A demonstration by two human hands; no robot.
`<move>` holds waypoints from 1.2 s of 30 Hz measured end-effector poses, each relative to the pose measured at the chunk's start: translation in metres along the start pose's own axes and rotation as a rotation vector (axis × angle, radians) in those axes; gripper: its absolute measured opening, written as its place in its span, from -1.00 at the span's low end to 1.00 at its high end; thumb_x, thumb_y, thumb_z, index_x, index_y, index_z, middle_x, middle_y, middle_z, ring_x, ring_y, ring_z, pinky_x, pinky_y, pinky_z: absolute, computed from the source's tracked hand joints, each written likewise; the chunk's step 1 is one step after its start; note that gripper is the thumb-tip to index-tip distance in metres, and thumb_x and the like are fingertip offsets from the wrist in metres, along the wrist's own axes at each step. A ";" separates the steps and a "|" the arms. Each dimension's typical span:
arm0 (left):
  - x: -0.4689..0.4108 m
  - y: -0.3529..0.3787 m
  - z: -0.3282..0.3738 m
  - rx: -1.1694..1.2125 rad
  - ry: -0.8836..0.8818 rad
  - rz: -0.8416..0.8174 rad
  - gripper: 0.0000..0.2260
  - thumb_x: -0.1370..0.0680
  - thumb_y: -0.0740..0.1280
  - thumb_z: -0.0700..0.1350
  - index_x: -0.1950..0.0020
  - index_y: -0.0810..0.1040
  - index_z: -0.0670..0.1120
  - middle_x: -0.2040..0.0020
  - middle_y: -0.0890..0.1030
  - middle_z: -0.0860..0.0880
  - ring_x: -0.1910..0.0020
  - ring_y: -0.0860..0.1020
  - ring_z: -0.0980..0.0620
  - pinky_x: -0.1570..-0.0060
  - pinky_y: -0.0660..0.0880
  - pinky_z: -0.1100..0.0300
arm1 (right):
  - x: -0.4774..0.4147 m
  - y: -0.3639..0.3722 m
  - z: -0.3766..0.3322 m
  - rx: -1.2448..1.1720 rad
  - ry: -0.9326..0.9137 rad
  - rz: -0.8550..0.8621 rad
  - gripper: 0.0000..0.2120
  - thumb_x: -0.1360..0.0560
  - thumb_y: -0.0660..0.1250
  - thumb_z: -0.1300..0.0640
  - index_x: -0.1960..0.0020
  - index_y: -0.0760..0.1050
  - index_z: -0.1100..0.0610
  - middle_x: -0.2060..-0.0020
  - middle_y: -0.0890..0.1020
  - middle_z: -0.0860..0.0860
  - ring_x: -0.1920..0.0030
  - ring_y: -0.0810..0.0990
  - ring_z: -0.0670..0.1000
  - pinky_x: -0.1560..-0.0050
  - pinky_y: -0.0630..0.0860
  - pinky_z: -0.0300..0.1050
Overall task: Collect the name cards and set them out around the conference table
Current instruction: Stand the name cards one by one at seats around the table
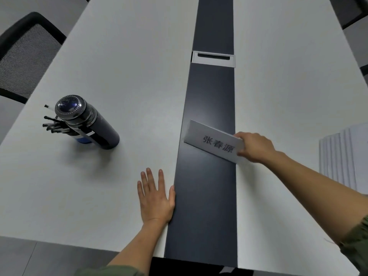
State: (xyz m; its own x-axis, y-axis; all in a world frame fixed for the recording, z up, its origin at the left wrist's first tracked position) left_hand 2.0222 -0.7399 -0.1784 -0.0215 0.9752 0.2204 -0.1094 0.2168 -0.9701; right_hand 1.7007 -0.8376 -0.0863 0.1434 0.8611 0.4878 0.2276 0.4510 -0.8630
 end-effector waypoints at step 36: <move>-0.001 0.004 0.002 -0.004 0.061 -0.100 -0.39 -0.61 -0.11 0.22 -0.58 -0.12 -0.05 -0.57 -0.13 -0.25 -0.55 -0.17 -0.23 -0.50 -0.17 -0.12 | 0.102 0.048 0.076 -0.191 0.195 0.035 -0.50 -0.51 0.35 -0.02 -0.42 0.36 -0.01 -0.33 0.51 0.03 -0.29 0.48 0.10 -0.17 0.44 0.00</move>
State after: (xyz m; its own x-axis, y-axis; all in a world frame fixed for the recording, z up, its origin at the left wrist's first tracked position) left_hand 2.0199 -0.7401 -0.1819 0.0500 0.9497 0.3092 -0.1041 0.3129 -0.9441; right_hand 1.6528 -0.7096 -0.0881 0.3326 0.8059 0.4898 0.3942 0.3531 -0.8485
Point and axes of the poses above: each hand's wrist, its own x-axis away from the middle knuckle, its own y-axis out of the palm, z = x × y, the point moved 7 cm from there along -x, towards the middle knuckle
